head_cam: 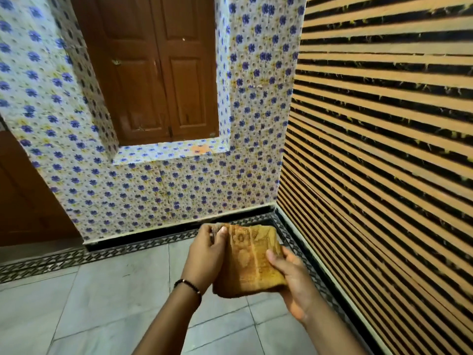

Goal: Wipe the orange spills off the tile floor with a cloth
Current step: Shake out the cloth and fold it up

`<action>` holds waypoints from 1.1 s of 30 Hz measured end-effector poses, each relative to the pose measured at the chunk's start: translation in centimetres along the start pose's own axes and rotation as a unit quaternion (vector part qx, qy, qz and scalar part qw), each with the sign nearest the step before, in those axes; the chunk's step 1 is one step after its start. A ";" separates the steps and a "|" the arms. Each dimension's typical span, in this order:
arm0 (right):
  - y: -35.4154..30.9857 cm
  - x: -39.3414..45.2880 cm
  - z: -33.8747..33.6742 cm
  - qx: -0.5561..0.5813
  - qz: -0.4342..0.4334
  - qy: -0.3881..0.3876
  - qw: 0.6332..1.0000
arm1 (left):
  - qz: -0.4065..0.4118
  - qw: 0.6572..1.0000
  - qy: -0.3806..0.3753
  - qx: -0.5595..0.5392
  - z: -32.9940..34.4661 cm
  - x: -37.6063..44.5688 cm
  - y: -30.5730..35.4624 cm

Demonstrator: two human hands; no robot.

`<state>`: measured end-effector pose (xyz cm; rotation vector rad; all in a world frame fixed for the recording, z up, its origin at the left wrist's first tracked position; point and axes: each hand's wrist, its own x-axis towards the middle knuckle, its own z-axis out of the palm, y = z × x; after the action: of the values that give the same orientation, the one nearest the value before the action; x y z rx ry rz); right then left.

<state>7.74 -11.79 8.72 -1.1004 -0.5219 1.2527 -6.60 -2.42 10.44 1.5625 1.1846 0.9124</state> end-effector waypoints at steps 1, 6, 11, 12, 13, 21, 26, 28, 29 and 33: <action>0.2 -0.2 -0.8 0.005 -0.009 0.023 1.000 | -0.039 0.998 -0.033 -0.046 0.5 -0.4 -0.7; 0.6 -2.9 -4.2 0.009 -0.046 0.120 0.992 | -0.105 0.960 -0.185 -0.182 4.2 -3.4 -2.6; -0.5 -7.5 -9.0 0.026 -0.085 0.188 0.978 | -0.104 0.939 -0.232 -0.230 8.8 -7.9 -2.3; -0.6 -8.5 -9.8 0.027 -0.093 0.201 0.975 | -0.102 0.939 -0.225 -0.240 9.7 -8.7 -2.0; -0.7 -9.9 -11.2 0.030 -0.105 0.221 0.969 | -0.097 0.938 -0.228 -0.244 11.1 -9.6 -1.5; -1.5 -24.8 -19.4 -0.010 -0.199 0.350 0.916 | -0.076 0.852 -0.432 -0.285 21.0 -18.2 2.2; -0.2 -37.3 -25.3 -0.042 -0.195 0.422 0.885 | -0.051 0.803 -0.541 -0.246 27.8 -29.1 3.4; 0.8 -42.2 -27.6 -0.035 -0.193 0.455 0.869 | -0.062 0.783 -0.574 -0.231 30.1 -34.0 3.6; 1.5 -44.2 -28.6 -0.028 -0.193 0.467 0.863 | -0.075 0.773 -0.588 -0.224 30.9 -36.1 3.6; 4.0 -54.0 -31.9 -0.019 -0.200 0.523 0.828 | -0.091 0.735 -0.645 -0.188 35.0 -44.9 3.6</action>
<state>16.40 -73.90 4.38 -1.4269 0.0863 0.1522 15.38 -54.54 3.16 1.2315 0.0861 -0.1909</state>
